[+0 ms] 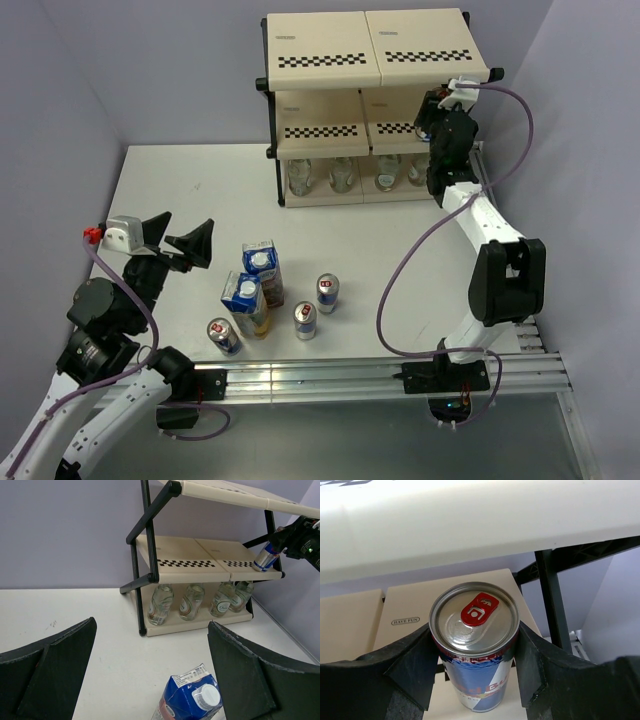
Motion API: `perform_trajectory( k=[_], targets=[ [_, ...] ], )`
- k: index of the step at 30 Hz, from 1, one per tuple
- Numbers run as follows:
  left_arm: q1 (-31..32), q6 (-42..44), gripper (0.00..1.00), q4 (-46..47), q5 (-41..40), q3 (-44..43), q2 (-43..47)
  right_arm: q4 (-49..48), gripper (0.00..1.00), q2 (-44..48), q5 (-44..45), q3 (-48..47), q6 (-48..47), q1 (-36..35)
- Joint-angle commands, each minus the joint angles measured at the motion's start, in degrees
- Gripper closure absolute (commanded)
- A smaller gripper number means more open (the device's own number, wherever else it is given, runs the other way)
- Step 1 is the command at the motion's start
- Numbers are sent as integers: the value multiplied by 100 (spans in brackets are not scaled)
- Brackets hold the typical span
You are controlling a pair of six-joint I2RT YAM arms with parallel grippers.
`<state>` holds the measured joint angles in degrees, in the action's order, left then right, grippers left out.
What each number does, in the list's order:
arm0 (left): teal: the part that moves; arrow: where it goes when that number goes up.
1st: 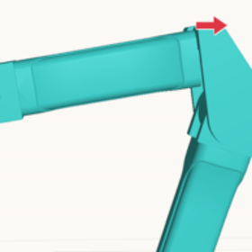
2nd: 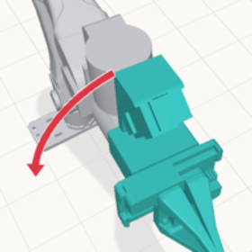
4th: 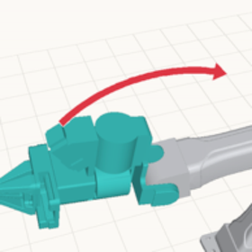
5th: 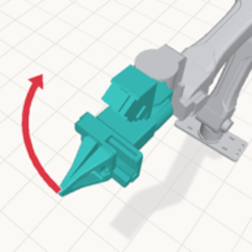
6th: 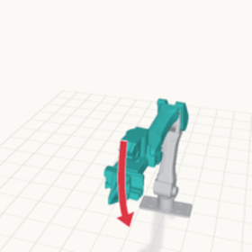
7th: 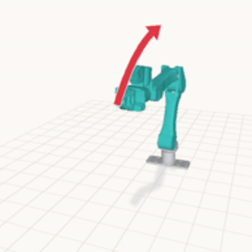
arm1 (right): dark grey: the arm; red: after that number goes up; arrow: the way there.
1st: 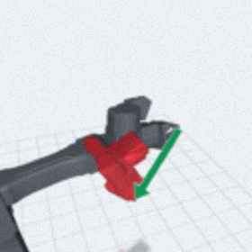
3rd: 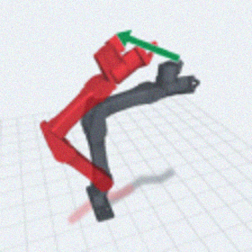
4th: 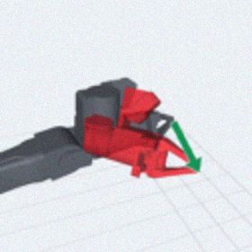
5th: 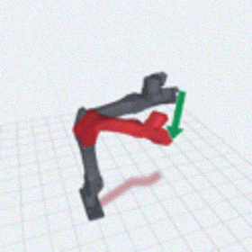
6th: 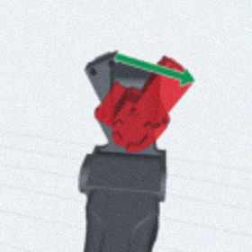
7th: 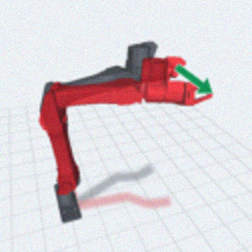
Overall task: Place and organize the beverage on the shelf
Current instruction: Place the drink on the shelf.
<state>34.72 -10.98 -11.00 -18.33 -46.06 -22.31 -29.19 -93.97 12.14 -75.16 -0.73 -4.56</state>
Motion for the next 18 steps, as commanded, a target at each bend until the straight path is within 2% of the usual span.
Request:
perform_trajectory(
  k=[1,5,12,16,18],
  targets=[
    [26,70,1,266,49,19,42,-1061,100,-16,25,-79,-6,43],
    [17,79,1,283,49,36,51,-1326,100,-173,60,-34,-23,43],
    [26,88,0,283,84,36,-2,-886,99,-420,403,-351,38,51],
    [26,87,0,292,119,36,-2,-720,94,-438,561,-403,-32,34],
    [17,88,1,283,128,45,-11,-580,88,-455,640,-491,-58,43]
  ],
)
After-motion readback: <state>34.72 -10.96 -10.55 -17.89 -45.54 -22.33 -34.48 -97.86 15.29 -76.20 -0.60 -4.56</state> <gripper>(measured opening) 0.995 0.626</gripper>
